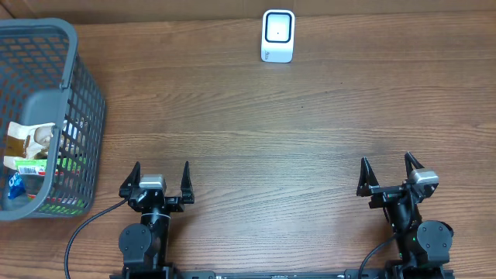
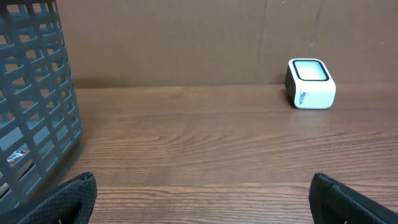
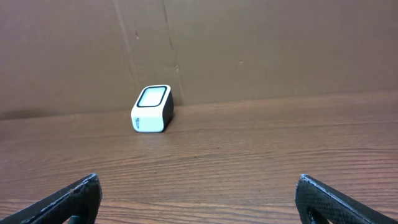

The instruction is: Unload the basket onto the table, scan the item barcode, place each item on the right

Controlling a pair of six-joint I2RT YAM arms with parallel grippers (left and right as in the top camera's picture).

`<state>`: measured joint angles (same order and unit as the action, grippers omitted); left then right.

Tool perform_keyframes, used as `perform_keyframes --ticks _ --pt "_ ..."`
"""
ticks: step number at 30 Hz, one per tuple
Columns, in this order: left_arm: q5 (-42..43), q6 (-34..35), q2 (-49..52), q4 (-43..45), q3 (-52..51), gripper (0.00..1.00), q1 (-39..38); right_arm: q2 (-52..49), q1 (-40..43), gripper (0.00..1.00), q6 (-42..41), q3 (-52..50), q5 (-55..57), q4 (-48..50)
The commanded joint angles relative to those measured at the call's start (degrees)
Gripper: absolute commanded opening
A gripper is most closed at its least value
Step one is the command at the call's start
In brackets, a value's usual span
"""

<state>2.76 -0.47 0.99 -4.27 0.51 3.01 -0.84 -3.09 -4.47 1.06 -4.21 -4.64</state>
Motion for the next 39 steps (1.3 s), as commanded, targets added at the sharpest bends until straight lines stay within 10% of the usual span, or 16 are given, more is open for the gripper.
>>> perform_keyframes --ticks 1,39 --pt "-0.4 -1.3 -0.7 0.0 -0.2 1.0 -0.4 0.6 -0.4 1.0 -0.2 -0.6 0.5 0.2" --pt "1.4 6.9 -0.7 2.3 9.5 1.0 -0.4 -2.6 2.4 1.0 0.1 8.6 -1.5 5.4"
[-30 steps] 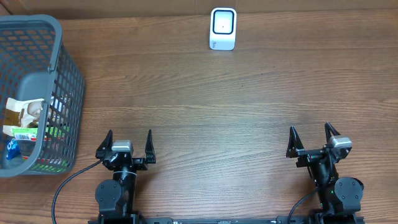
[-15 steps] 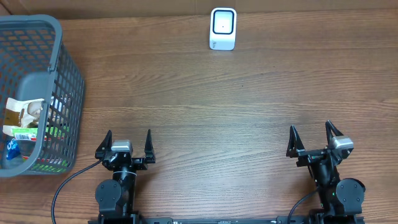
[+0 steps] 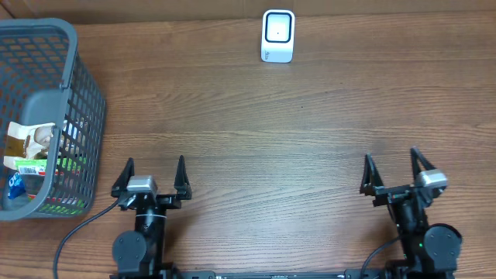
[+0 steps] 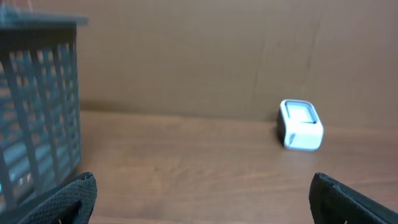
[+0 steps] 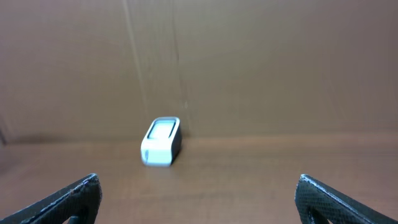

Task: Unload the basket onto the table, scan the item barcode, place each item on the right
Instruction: 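Raise the left gripper and reach into the grey basket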

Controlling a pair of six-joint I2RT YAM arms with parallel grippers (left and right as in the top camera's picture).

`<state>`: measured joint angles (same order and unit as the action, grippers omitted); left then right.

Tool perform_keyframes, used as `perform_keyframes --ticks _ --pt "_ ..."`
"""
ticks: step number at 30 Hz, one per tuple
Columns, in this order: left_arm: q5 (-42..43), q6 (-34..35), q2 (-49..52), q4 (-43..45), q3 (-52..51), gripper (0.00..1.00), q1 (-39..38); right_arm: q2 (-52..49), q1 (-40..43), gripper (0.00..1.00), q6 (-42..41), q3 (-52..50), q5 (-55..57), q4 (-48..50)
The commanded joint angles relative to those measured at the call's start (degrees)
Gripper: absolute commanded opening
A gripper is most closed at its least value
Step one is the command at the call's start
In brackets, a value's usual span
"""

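Observation:
The white barcode scanner [image 3: 278, 35] stands at the table's far edge, its dark window facing up; it also shows in the left wrist view [image 4: 300, 124] and the right wrist view [image 5: 161, 142]. Packaged items [image 3: 29, 147] lie inside the grey mesh basket [image 3: 77, 85] at the left. My left gripper [image 3: 152, 177] is open near the front edge, right of the basket, with nothing between its fingers. My right gripper [image 3: 394, 172] is open at the front right, also holding nothing.
A brown cardboard wall [image 5: 249, 62] backs the wooden table [image 3: 256, 132]. The basket's wall [image 4: 37, 106] stands close to the left of my left gripper. Black cables run off both arm bases at the front edge.
Both grippers have shifted slightly: the left one a little leftward and toward the front, the right one a little rightward. Both wrist views now look higher at the wall. Nothing was grasped.

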<state>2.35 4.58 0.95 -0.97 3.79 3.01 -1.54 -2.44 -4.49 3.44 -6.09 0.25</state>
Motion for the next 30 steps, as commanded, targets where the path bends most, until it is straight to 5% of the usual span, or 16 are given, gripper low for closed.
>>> perform_keyframes --ticks 1,14,20,30 --pt "1.7 1.9 -0.7 -3.1 9.1 1.0 -0.4 -4.0 2.6 1.0 0.1 9.0 0.3 0.5" --pt "-0.2 -3.4 10.0 -20.1 35.7 1.0 -0.4 -26.8 4.1 1.0 4.4 33.7 -6.0 -4.2" --pt "0.2 -3.3 23.9 -29.8 51.7 1.0 -0.4 -36.0 4.1 1.0 5.0 48.0 -6.3 -15.9" --pt "1.7 -3.3 55.7 -58.1 91.6 1.0 -0.4 -47.3 4.1 1.0 9.5 66.4 -9.9 -34.1"
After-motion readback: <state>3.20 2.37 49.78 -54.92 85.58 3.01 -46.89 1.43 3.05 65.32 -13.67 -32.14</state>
